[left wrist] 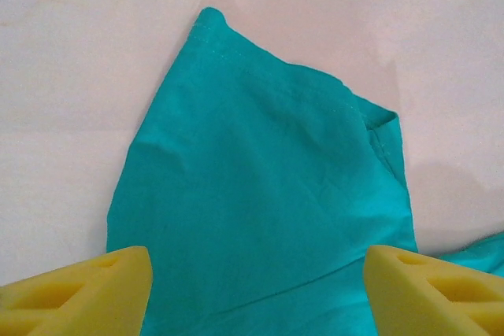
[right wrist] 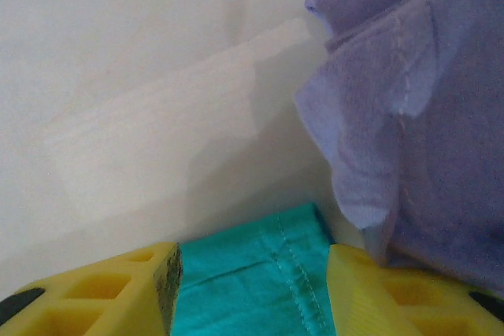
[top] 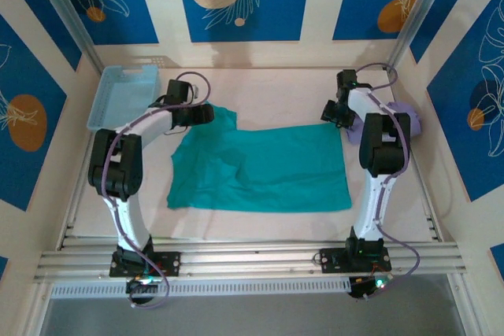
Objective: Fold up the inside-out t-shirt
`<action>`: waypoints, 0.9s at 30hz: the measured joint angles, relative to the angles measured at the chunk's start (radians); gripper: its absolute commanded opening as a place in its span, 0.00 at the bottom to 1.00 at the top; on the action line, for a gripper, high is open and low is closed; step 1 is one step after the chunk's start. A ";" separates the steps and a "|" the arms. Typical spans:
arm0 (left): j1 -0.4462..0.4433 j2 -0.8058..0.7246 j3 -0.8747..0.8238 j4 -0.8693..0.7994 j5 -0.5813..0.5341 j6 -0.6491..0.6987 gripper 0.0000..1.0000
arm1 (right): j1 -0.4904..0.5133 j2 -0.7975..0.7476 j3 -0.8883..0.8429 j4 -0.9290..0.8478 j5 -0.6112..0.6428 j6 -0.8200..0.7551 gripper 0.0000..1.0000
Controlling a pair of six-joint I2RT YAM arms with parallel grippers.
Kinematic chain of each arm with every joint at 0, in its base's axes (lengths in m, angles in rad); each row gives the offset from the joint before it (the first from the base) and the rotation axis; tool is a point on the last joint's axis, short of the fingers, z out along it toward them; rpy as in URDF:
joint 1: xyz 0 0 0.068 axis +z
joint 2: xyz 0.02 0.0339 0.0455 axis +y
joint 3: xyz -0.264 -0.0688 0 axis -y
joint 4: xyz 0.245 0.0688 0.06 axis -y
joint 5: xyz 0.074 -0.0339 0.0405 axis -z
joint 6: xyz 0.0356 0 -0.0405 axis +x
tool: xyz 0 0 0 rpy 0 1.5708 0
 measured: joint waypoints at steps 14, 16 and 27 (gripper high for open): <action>0.015 0.222 0.315 -0.152 -0.047 0.070 0.71 | 0.002 0.048 0.035 -0.029 0.012 -0.041 0.14; 0.018 0.279 0.397 -0.198 -0.054 0.089 0.71 | 0.002 0.048 0.035 -0.028 0.012 -0.045 0.12; 0.023 0.607 0.880 -0.465 -0.026 0.178 0.52 | 0.002 0.048 0.035 -0.027 0.004 -0.052 0.10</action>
